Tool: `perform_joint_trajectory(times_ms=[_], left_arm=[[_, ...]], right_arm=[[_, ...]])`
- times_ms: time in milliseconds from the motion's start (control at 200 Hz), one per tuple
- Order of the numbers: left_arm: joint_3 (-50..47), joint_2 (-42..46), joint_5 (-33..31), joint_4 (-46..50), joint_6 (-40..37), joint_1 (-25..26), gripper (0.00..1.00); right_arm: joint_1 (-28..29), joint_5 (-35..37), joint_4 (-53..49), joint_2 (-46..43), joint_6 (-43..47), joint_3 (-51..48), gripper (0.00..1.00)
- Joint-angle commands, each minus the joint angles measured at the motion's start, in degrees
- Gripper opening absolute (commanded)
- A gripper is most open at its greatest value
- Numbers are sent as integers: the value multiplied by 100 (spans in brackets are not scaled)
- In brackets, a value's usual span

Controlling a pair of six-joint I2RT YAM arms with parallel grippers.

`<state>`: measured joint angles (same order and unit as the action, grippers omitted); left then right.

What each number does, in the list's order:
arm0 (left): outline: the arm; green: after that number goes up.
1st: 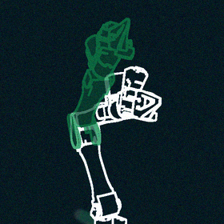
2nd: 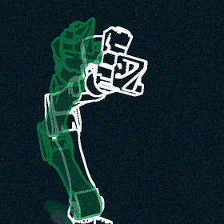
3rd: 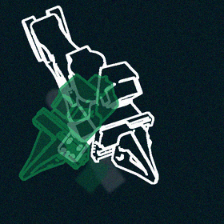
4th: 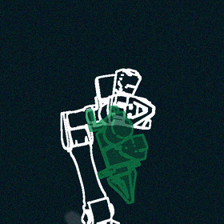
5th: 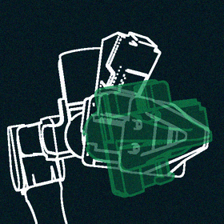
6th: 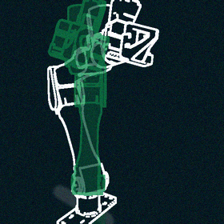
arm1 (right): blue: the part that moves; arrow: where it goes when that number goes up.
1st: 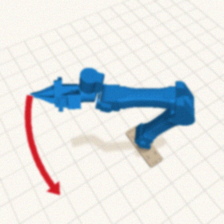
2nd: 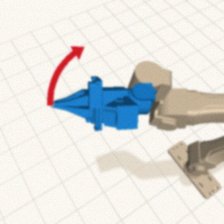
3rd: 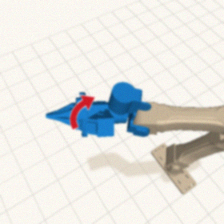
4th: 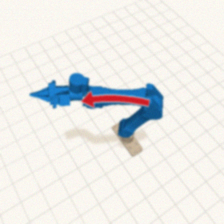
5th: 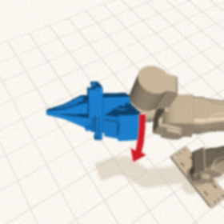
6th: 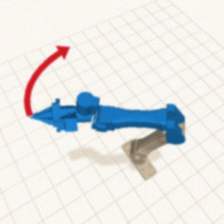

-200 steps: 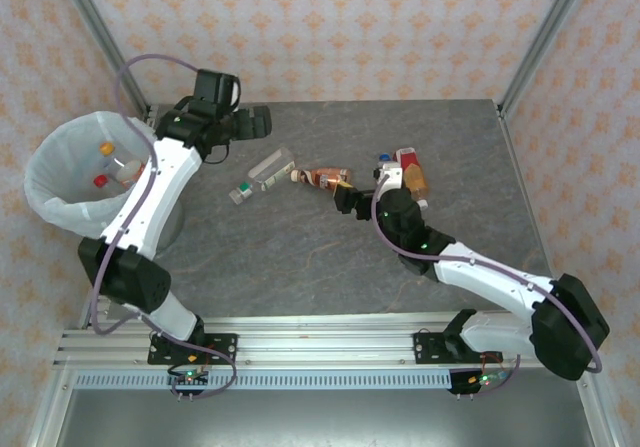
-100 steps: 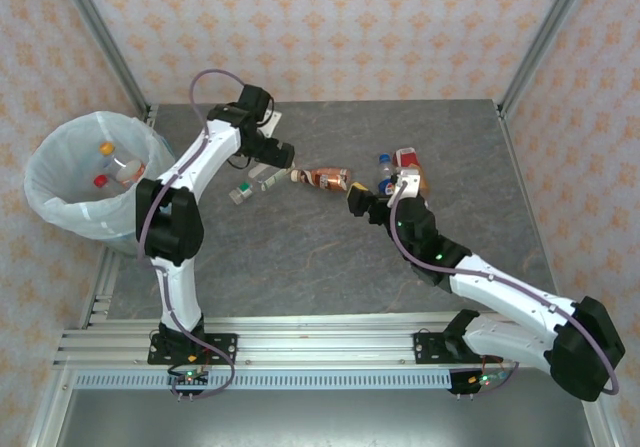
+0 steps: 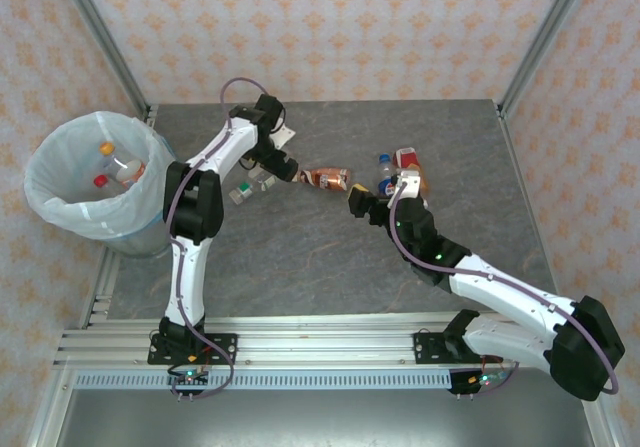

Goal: Put the plastic bottles in the bin

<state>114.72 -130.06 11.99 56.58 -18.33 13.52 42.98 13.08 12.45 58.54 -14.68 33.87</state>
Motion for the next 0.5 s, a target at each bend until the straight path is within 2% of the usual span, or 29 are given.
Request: perform_joint_trajectory(times_ms=[0,90,180,375,495], left_arm=[[226,-94,32,162,-505,-7,95],[182,-150,190,31,-593,4,91],[121,-216,-13,-153,-551,20,89],[46,-268,-103,-340,-485,28,82],[17,-307,-98,-413,-434,22,78]], right_arm=[[25,12,-176,-10,-79,190,99],[27,-20,-192,-10,-130,197,99],[26,-176,-169,4,-100,192,99],[26,-1571,-114,149,336,314,99],[26,-1862,-198,384,398,490,99]])
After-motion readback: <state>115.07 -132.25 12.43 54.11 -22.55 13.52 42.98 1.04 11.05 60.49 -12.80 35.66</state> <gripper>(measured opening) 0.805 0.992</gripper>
